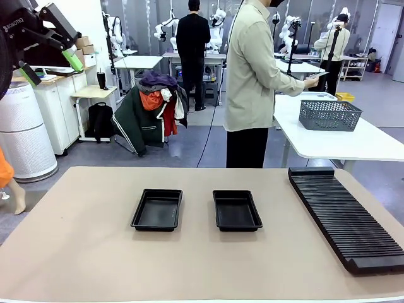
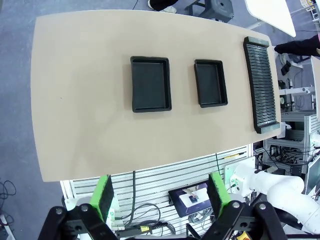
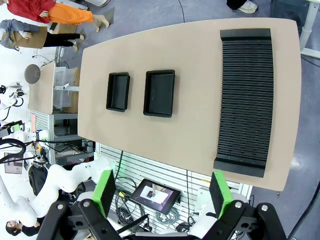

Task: Inspect and transfer BCBs to ESD trays.
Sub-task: Pick up the Blank PCB from the PCB Rack and place it in the left ESD tray.

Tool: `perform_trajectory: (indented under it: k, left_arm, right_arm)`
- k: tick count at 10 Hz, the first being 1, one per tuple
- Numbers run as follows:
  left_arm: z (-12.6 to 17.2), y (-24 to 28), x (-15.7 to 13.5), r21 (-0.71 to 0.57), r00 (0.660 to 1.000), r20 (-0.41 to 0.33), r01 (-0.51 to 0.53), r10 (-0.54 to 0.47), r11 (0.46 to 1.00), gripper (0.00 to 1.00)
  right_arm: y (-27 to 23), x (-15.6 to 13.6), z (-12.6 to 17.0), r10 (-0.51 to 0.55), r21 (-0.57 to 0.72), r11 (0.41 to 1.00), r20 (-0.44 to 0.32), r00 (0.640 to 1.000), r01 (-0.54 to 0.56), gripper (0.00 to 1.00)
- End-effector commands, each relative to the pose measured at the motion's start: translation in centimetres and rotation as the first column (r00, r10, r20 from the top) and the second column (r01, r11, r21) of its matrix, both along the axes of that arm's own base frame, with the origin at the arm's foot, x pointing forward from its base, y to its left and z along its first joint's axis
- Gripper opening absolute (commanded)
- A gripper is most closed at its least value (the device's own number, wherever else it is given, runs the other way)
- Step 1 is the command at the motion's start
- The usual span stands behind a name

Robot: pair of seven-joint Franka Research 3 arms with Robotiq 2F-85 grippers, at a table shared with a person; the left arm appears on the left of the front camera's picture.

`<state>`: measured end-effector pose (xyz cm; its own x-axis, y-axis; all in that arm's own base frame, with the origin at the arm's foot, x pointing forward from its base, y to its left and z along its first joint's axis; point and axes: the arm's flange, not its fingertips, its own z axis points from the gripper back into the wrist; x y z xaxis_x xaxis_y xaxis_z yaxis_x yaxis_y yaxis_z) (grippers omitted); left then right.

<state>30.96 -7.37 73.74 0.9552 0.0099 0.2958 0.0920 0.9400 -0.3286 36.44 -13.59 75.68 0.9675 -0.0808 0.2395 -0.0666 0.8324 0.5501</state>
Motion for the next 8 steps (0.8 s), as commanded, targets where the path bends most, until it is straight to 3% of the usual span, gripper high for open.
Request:
perform_trajectory:
  k: [1,7,8]
  left_arm:
    - [-0.23,0.01,-0.01,0.000,1.000,-0.004,-0.002,0.002,1.000,1.00]
    - [0.00,0.00,0.00,0.000,1.000,0.000,0.000,0.000,1.000,1.00]
    - [0.04,0.07,0.21,-0.042,0.999,0.031,0.025,-0.024,0.999,1.00]
  right_arm:
    - [0.00,0.00,0.00,-0.003,0.001,1.000,-0.003,1.000,0.003,1.00]
    - [0.00,0.00,0.00,-0.003,0.001,1.000,-0.003,1.000,0.003,1.00]
    - [0.00,0.00,0.00,-0.003,0.001,1.000,-0.003,1.000,0.003,1.00]
